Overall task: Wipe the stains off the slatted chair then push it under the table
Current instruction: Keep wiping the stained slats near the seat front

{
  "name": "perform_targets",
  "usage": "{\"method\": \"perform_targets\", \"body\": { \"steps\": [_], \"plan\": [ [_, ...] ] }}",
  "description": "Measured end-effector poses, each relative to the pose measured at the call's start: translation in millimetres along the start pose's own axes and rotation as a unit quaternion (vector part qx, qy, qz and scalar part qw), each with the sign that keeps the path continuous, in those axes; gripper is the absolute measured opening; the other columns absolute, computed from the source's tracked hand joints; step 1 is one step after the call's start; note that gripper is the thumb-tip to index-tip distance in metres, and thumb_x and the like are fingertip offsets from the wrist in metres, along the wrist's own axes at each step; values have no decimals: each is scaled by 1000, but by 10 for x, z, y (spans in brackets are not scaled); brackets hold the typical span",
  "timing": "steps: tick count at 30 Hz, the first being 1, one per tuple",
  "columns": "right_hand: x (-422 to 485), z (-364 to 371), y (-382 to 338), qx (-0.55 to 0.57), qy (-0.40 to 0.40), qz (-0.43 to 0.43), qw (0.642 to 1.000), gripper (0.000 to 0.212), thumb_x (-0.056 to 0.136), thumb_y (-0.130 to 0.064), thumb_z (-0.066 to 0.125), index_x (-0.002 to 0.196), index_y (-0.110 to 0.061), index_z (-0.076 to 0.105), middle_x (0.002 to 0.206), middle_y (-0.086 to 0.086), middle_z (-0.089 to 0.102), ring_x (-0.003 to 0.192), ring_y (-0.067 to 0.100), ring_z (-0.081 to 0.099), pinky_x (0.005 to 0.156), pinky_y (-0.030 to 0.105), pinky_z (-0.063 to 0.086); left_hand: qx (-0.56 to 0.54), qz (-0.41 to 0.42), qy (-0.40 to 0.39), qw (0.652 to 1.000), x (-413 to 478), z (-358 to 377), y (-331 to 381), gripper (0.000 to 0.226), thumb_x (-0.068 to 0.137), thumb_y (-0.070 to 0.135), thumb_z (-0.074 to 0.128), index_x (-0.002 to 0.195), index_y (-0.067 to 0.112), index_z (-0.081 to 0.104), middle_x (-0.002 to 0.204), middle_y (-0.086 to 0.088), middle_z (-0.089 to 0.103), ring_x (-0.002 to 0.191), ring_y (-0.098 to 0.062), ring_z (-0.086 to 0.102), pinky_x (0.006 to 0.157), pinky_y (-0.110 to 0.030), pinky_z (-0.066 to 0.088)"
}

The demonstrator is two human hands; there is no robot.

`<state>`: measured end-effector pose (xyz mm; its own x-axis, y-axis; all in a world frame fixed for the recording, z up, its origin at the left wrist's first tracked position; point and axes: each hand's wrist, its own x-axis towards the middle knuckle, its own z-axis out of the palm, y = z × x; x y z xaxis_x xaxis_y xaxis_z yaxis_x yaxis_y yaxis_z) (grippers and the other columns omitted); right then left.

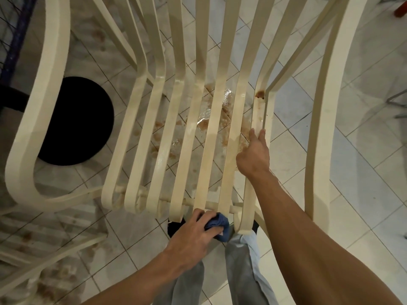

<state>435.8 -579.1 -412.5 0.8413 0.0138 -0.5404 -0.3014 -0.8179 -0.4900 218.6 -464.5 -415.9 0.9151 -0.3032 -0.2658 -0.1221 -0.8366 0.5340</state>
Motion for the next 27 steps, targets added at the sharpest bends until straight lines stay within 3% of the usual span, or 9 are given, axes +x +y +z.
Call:
{"method": "perform_targets", "body": {
  "steps": [3,5,8,10,14,17,20,23,27],
  "plan": [
    [-137,-134,-106,1,26,-58,998,54,97,-6,45,149,-15,34,159,13,23,147,30,19,116,35,21,-97,-60,39,993,16,-37,-3,35,79,17,74,112,24,69,124,2,50,109,-17,51,90,-30,52],
    [-224,-297,-224,25,32,-107,993,46,99,-10,46,145,-15,44,155,9,32,144,26,25,116,31,20,-148,-113,73,980,98,-126,26,28,86,18,67,114,24,69,125,3,50,112,-12,48,99,-23,41],
    [-361,-682,-432,82,57,-203,974,39,97,-8,49,134,-16,57,144,1,47,135,16,40,115,26,29,-175,-178,104,963,300,-312,85,27,88,14,68,114,22,71,121,12,45,113,-5,43,99,-9,27],
    [-435,-1037,-535,99,137,-261,950,36,94,-3,51,126,-16,64,132,-3,57,125,9,50,108,18,35,-191,-197,117,954,478,-476,117,26,89,13,67,114,21,70,120,14,43,112,-4,43,98,-5,28],
    [-354,-1669,-521,109,292,-274,910,37,91,-1,53,123,-16,65,127,-1,57,119,11,50,99,5,30,-186,-210,150,948,954,-843,130,26,89,12,67,114,20,70,119,10,45,110,-5,45,100,-16,36],
    [-217,-1806,-425,89,270,-230,931,47,91,0,52,135,-16,54,141,3,43,125,11,38,97,-2,21,-167,-199,160,952,1362,-1097,165,27,89,12,66,116,17,70,117,7,46,107,-7,45,93,-2,26],
    [-155,-1696,-336,63,225,-212,949,52,95,2,46,144,-15,44,150,-1,30,130,15,36,108,16,33,-172,-185,169,953,1778,-1266,180,27,90,11,65,116,14,69,114,6,46,107,-12,49,95,-11,32],
    [-110,-1585,-307,71,242,-196,948,54,96,1,43,147,-15,39,151,-8,25,130,15,38,105,35,44,-175,-169,164,956,2185,-1347,126,25,90,9,65,114,13,70,112,1,49,108,-18,52,95,-19,36],
    [-83,-1487,-304,71,250,-178,949,60,95,3,42,152,-14,31,155,-6,19,139,16,34,107,36,44,-139,-113,151,972,2623,-1413,-21,23,87,3,64,109,5,70,105,-4,52,98,-18,53,82,-4,30]
  ]
}}
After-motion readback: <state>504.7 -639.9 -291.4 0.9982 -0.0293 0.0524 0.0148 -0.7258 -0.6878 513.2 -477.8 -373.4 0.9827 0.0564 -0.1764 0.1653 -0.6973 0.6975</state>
